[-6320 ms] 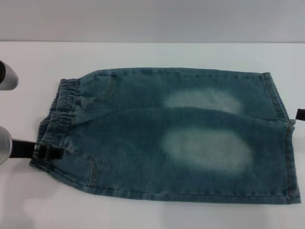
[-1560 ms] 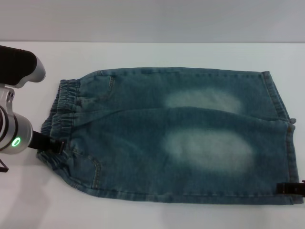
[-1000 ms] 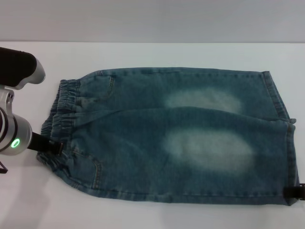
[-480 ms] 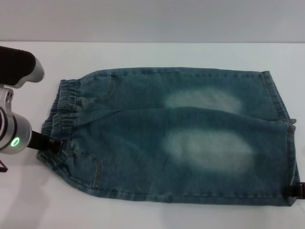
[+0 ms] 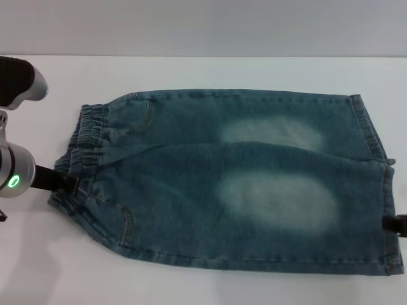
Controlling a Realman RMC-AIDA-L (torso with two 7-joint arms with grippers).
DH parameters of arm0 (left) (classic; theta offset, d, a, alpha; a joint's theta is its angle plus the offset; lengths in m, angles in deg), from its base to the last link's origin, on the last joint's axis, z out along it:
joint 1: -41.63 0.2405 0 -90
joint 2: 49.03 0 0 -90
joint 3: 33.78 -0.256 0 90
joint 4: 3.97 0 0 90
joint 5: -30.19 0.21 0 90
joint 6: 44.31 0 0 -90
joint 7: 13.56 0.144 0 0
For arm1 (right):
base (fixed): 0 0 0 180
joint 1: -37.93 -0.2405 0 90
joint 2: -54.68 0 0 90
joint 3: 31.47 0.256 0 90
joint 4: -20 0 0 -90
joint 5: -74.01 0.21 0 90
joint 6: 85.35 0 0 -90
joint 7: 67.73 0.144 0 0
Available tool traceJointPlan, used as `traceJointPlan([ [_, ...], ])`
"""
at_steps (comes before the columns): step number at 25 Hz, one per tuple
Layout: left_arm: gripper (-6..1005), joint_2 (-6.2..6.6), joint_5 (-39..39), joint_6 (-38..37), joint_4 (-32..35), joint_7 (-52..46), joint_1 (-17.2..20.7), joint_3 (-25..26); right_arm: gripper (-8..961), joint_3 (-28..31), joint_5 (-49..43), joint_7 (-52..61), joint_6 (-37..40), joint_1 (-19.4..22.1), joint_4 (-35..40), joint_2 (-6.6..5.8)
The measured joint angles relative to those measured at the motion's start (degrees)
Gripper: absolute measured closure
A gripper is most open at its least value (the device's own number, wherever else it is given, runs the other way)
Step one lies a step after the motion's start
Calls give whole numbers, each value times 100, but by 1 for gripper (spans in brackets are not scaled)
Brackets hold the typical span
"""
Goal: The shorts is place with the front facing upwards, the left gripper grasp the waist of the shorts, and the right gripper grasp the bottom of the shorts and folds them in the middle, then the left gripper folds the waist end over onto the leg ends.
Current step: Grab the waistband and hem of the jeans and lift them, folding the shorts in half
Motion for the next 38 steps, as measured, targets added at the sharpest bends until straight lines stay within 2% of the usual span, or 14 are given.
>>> traceJointPlan([
  [13,979,-2,-21,-15,-61,12,5,-19,868,299,-71,294,-213,-71,158,-1],
  [21,979,-10,-21,1,-74,-6,-13,-48,665,290,-559,448,-442,-62,10,10],
  [27,975,-13,-21,18,-77,-5,-67,-48,423,53,-537,576,-440,-64,9,15],
  [32,971,-13,-20,1,-43,-1,-85,-48,376,-18,-525,647,-445,-74,-4,15],
  [38,965,-13,-17,-1,-34,-1,-85,-48,398,-23,-527,727,-458,-60,20,9],
])
